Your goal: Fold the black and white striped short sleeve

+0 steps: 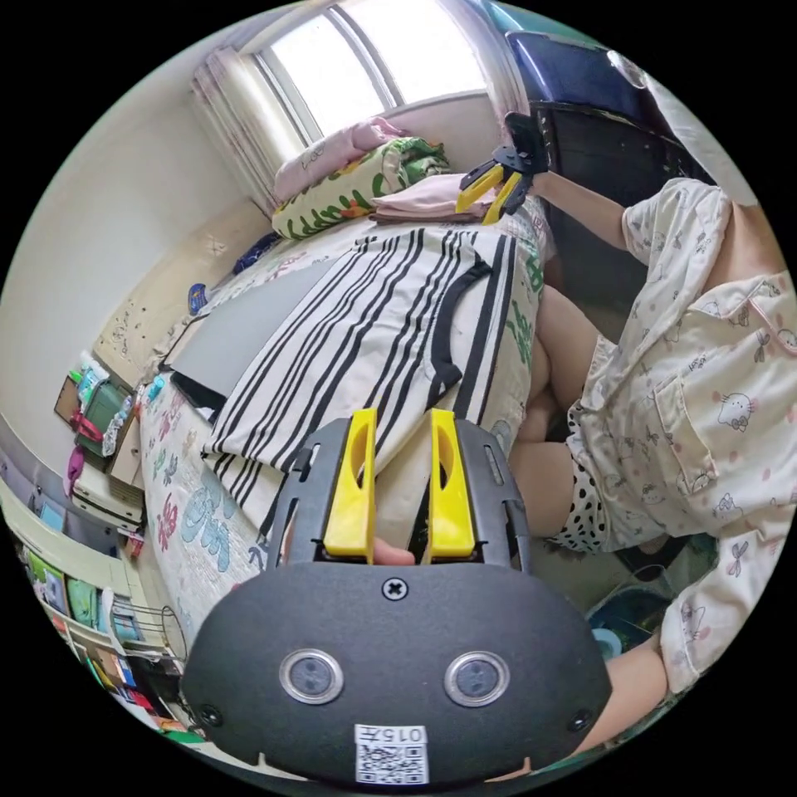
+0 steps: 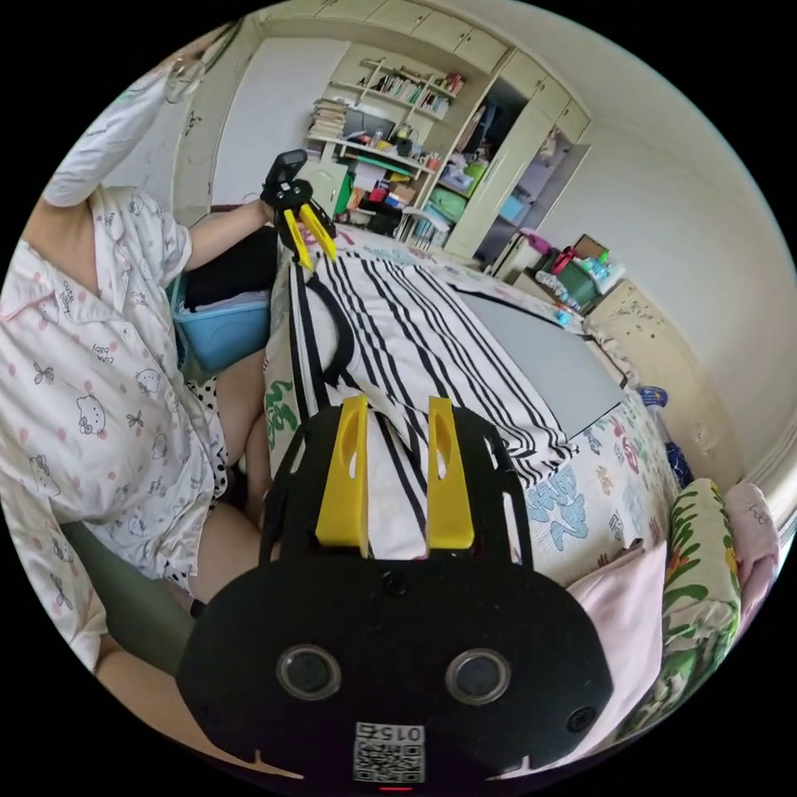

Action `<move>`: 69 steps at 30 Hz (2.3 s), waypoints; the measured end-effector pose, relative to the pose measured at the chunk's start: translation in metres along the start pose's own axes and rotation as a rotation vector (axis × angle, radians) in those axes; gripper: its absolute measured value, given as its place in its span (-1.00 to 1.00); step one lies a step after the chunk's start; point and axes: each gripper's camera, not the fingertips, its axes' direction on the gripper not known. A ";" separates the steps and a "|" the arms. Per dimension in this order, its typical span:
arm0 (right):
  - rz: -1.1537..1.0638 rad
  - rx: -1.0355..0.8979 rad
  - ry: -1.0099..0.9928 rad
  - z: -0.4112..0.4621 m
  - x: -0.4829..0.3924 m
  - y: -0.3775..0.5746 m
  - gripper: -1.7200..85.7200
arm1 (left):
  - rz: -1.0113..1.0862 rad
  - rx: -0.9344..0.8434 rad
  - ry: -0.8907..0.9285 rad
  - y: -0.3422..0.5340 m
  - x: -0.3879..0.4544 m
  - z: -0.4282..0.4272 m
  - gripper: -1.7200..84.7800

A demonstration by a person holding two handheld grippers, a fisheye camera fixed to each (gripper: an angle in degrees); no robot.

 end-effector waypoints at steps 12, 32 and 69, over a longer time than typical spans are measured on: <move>0.005 -0.105 -0.153 -0.028 0.050 -0.038 -0.93 | 0.067 -0.035 0.294 0.007 -0.007 0.081 -0.91; 0.325 -0.031 0.016 0.024 0.284 -0.246 -0.76 | -0.383 0.254 -0.061 -0.120 -0.352 0.229 -0.69; 0.854 0.167 0.077 -0.076 0.212 -0.083 -0.72 | -0.901 0.247 -0.141 0.085 -0.498 -0.091 -0.68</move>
